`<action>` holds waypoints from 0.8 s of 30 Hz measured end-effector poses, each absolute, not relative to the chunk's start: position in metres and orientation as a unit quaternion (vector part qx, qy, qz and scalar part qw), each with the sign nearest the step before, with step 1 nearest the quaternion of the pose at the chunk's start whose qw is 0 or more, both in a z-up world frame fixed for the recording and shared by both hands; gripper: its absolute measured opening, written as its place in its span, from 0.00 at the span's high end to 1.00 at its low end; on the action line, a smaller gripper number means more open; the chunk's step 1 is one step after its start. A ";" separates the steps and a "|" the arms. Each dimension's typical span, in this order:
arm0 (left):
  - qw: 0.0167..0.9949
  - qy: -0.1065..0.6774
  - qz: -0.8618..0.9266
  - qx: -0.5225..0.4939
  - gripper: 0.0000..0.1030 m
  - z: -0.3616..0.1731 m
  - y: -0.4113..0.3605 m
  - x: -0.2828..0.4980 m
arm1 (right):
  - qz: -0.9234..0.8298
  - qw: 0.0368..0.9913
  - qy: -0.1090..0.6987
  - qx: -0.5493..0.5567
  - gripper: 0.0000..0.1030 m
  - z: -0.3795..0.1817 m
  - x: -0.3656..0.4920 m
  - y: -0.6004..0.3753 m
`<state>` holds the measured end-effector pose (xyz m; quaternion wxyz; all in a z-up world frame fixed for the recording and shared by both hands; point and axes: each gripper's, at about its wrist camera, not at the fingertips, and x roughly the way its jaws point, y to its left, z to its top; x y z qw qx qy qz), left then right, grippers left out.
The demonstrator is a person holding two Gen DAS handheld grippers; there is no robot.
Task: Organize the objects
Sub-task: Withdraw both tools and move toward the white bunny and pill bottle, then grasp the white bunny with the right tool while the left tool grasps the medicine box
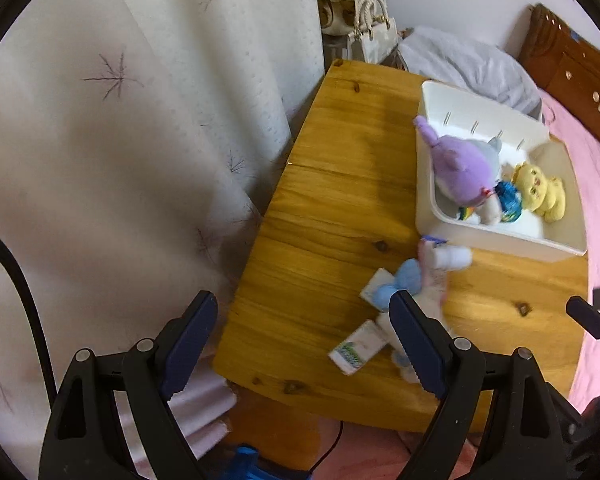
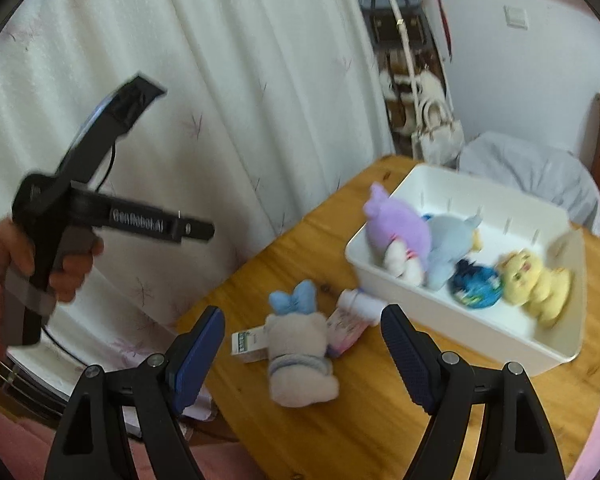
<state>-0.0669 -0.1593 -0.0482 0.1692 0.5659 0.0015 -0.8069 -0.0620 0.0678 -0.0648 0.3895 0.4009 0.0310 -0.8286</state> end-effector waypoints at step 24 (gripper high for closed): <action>-0.068 -0.112 -0.770 0.624 0.13 -0.116 -0.170 -0.112 | -0.829 0.255 -0.005 0.497 0.21 -0.148 -0.084 0.010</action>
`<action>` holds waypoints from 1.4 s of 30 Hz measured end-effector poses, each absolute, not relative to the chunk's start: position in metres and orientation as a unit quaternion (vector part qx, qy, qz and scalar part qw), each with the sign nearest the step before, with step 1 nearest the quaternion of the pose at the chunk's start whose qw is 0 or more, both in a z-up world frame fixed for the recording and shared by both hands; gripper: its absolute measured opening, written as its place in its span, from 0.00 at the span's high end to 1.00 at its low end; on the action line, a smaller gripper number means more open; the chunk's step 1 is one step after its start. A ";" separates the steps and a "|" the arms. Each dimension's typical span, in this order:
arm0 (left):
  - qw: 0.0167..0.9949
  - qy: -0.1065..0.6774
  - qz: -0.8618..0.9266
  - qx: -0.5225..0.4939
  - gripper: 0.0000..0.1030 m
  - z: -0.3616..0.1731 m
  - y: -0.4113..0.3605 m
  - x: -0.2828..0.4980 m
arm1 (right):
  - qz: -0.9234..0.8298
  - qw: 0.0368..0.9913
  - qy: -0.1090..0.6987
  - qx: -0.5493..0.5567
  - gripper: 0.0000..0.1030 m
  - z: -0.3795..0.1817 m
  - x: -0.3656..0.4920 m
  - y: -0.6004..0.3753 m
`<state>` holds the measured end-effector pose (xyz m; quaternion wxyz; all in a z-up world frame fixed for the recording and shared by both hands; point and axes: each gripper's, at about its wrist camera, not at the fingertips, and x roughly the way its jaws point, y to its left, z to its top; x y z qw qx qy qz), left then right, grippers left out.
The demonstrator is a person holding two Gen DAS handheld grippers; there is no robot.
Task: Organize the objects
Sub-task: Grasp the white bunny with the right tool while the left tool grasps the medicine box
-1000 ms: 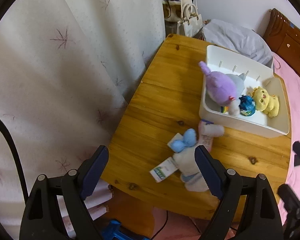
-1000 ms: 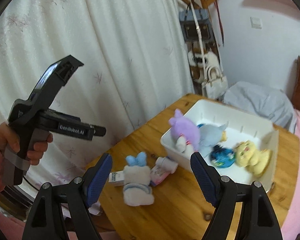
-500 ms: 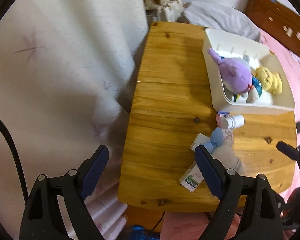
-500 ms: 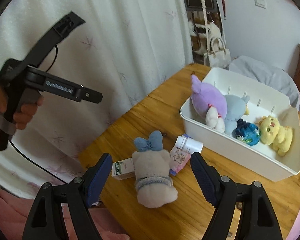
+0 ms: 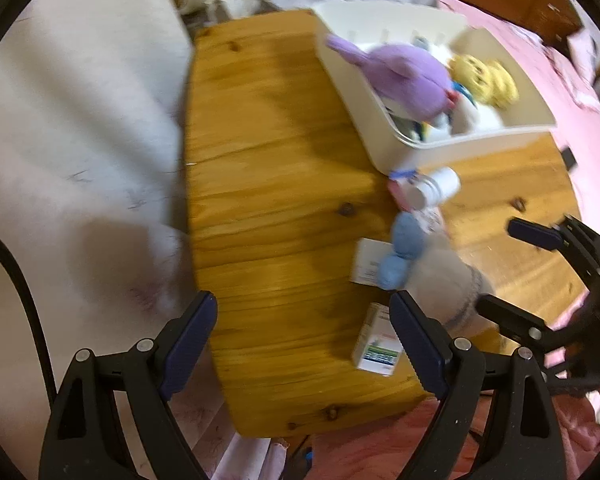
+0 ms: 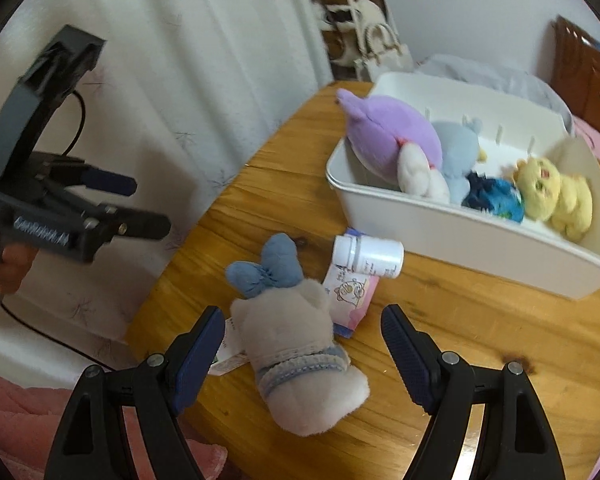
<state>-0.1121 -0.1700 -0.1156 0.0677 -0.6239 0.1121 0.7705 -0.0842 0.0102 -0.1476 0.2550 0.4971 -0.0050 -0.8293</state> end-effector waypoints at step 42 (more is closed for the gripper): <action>0.079 0.130 0.662 -0.734 0.26 -0.213 -0.137 -0.111 | -0.776 0.301 -0.042 0.553 0.46 -0.199 -0.082 0.011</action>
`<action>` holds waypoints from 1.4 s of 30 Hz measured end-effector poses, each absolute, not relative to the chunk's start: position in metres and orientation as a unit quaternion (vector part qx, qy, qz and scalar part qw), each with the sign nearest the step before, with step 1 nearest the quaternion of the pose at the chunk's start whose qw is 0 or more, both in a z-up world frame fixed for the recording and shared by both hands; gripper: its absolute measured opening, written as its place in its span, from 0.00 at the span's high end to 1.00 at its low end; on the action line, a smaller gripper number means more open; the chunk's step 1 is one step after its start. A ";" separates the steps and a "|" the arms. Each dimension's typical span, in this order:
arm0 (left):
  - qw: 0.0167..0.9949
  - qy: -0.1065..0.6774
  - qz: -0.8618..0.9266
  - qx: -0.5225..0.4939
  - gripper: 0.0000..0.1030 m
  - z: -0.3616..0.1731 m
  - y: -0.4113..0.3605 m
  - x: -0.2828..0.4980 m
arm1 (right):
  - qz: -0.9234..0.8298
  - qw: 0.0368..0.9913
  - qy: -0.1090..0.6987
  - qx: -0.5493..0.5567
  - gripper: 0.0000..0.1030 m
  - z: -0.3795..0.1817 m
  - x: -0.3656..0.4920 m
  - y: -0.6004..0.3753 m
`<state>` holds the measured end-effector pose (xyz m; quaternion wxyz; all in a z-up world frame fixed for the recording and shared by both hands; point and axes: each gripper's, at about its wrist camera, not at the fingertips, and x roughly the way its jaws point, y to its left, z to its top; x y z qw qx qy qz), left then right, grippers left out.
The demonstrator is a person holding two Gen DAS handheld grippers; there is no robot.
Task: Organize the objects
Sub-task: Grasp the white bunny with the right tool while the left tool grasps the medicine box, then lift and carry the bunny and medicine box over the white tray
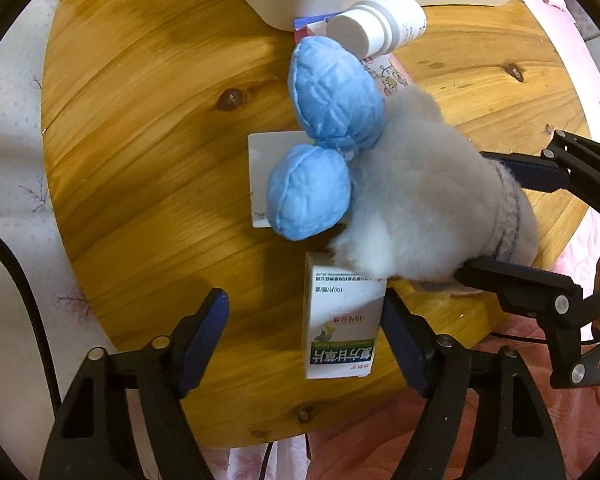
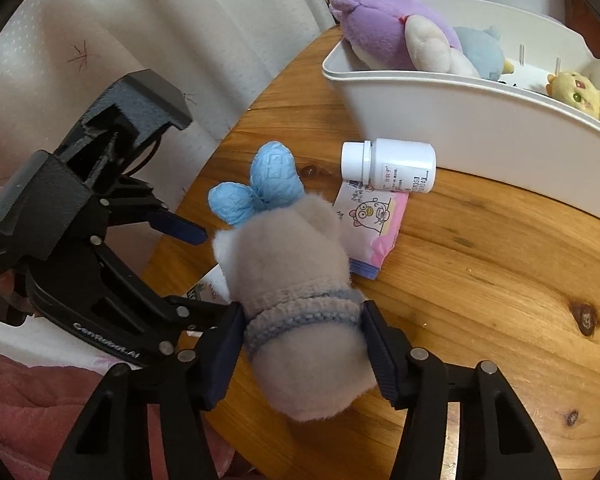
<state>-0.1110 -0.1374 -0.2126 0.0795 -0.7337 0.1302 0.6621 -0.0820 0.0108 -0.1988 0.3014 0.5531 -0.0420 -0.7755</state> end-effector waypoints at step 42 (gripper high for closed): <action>-0.011 0.067 0.732 -0.678 0.63 -0.097 -0.206 -0.100 | -0.782 0.319 -0.006 0.535 0.53 -0.095 -0.064 -0.006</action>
